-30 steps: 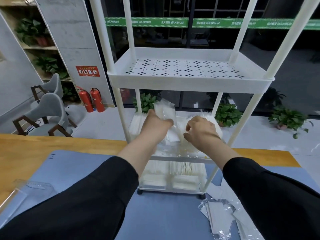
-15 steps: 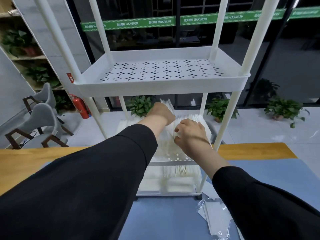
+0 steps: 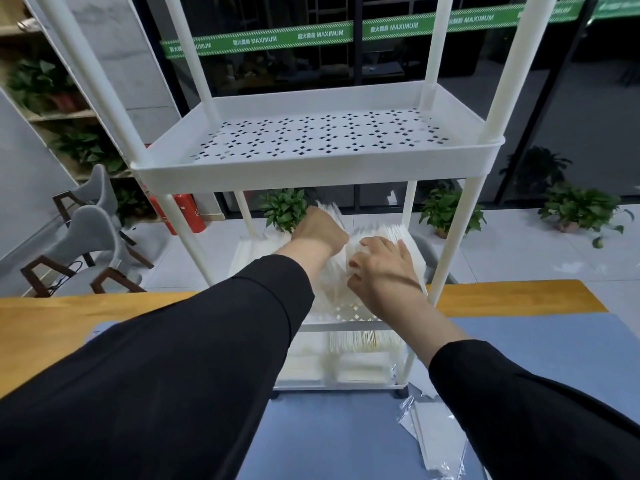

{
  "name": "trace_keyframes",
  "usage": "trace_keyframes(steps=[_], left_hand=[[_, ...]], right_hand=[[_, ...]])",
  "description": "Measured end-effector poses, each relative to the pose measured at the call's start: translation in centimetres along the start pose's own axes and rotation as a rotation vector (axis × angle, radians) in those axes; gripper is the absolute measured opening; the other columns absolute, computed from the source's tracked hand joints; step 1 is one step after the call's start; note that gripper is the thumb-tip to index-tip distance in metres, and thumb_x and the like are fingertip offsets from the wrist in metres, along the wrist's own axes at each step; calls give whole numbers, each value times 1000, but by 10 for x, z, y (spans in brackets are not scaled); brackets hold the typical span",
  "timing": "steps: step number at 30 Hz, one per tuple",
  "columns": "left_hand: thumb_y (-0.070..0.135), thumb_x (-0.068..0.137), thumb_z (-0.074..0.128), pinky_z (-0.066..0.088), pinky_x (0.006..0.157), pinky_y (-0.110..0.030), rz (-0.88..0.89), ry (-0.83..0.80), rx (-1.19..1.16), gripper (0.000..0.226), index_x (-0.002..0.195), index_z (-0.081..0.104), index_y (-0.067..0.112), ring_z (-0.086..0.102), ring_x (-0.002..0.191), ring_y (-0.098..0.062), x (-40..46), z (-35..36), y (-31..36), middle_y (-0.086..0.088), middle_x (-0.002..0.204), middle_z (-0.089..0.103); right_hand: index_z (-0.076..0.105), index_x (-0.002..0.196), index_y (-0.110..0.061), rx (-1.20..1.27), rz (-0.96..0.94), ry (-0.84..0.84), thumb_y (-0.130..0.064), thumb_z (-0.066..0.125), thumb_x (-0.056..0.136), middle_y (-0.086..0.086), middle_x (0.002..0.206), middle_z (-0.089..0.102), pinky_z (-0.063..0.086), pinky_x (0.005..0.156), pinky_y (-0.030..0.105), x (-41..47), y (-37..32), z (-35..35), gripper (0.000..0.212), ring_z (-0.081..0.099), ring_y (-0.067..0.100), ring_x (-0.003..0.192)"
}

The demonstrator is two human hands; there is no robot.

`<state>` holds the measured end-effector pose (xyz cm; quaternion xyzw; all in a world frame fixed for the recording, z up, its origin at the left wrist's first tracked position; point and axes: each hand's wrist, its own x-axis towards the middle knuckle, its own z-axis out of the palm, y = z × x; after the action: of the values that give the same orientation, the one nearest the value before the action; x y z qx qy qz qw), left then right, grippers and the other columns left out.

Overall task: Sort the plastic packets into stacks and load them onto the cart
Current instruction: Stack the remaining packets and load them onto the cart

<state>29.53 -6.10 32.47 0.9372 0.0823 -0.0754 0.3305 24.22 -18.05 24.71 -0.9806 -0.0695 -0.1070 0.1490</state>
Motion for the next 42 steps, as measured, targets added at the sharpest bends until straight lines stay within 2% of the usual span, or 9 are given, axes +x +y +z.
trace_keyframes(steps=[6, 10, 13, 15, 22, 28, 32, 37, 42], left_hand=[[17, 94, 60, 45, 77, -35, -3, 0, 121, 66, 149, 26, 5, 60, 115, -34, -1, 14, -8, -14, 135, 55], [31, 97, 59, 43, 107, -44, 34, -8, 167, 87, 162, 2, 21, 40, 139, -38, -6, 30, -10, -15, 165, 16], [39, 102, 42, 22, 120, -50, 214, 169, 376, 68, 162, 14, 25, 22, 148, -33, -8, 32, -21, -9, 166, 19], [40, 106, 31, 14, 123, -51, 341, 141, 474, 55, 159, 26, 26, 15, 152, -30, -4, 35, -32, -6, 169, 14], [48, 107, 22, 5, 127, -45, 582, 93, 572, 58, 159, 26, 23, 3, 157, -13, -7, 37, -59, 2, 171, 12], [49, 108, 12, 0, 128, -44, 515, -39, 655, 65, 163, 3, 16, -7, 157, -9, -4, 36, -65, 5, 171, -2], [56, 106, 12, 0, 128, -46, 519, -27, 582, 72, 162, -6, 14, -7, 157, -11, -4, 33, -65, 1, 171, -4], [64, 102, 4, -1, 128, -43, 537, -114, 569, 80, 163, -1, 11, -9, 157, -13, 0, 33, -66, -3, 171, -6], [56, 105, 9, 2, 128, -43, 496, 31, 521, 76, 162, 4, 6, -3, 158, -20, 13, 16, -73, -9, 171, 1]], right_hand=[[73, 103, -12, 45, -27, 88, -24, 57, 91, 9, 134, 55, 15, 122, 50, 0, 5, 5, 24, 42, 27, 133], [72, 100, -12, 55, 3, 206, -25, 60, 92, 10, 133, 57, 16, 119, 54, -6, 8, 4, 20, 47, 29, 131], [69, 106, -15, 42, 81, 335, -28, 65, 90, 12, 139, 55, 24, 113, 61, -12, 5, 4, 22, 45, 32, 135], [64, 120, -15, 28, 176, 319, -35, 64, 90, 13, 144, 51, 30, 109, 61, -13, 0, 5, 36, 42, 36, 138], [49, 138, -12, 60, 270, 195, -36, 49, 100, 7, 145, 48, 36, 97, 45, -7, -1, -1, 45, 43, 28, 133], [53, 135, -5, 59, 240, 159, -32, 52, 100, 14, 146, 50, 43, 99, 48, -11, -1, 3, 44, 47, 33, 133], [42, 145, -11, 108, 276, 120, -40, 46, 102, 8, 158, 34, 36, 110, 47, -11, -2, 2, 52, 28, 25, 145], [40, 148, -10, 84, 290, 122, -39, 44, 103, 10, 157, 36, 27, 116, 48, -11, -1, 6, 53, 29, 28, 146], [45, 144, -8, 16, 238, 168, -42, 36, 104, 14, 155, 40, 17, 121, 57, -12, 2, 11, 53, 27, 31, 149]])
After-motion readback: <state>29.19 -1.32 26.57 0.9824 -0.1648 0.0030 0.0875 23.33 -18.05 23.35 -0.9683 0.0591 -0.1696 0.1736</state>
